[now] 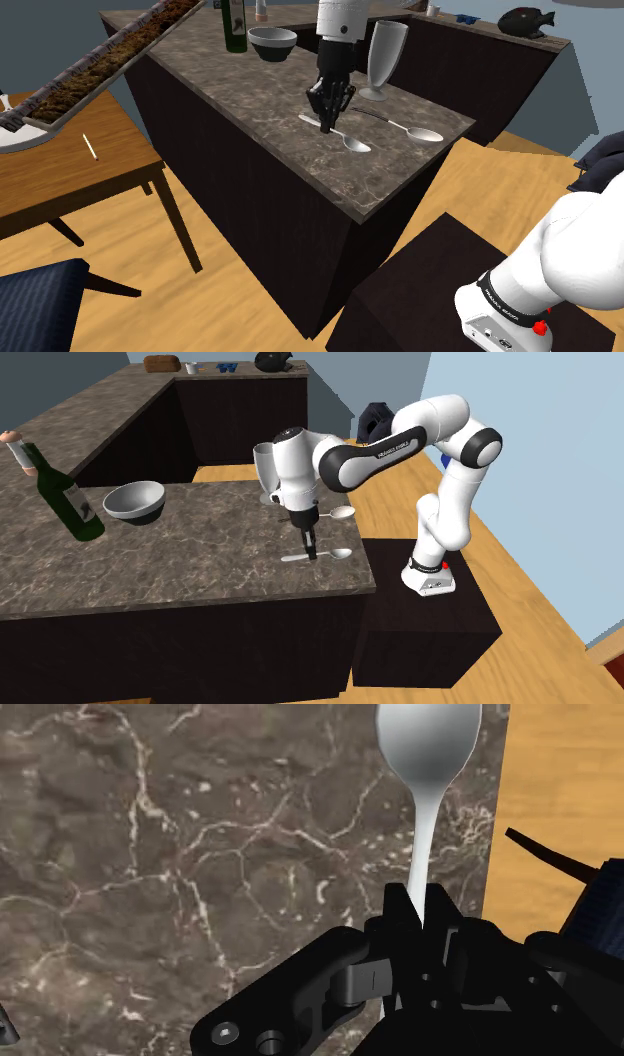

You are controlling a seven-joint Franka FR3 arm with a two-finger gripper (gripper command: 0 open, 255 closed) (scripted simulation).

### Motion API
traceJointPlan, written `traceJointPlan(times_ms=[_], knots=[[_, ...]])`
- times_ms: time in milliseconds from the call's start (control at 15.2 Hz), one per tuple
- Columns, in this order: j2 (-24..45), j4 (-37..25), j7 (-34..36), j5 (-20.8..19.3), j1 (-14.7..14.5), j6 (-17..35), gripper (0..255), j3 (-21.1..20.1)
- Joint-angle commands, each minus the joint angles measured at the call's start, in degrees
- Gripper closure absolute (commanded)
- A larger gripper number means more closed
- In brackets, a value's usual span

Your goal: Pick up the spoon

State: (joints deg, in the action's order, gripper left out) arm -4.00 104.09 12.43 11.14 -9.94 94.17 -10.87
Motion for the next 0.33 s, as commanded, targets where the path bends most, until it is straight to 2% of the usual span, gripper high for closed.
traceJointPlan(times_ms=[0, 264], knots=[[-0.1, -1.3, 0.2, 0.0, 0.0, -1.5, 255, 0.1], [0.0, -3.2, 0.5, 0.0, 0.1, -3.2, 255, 0.1]])
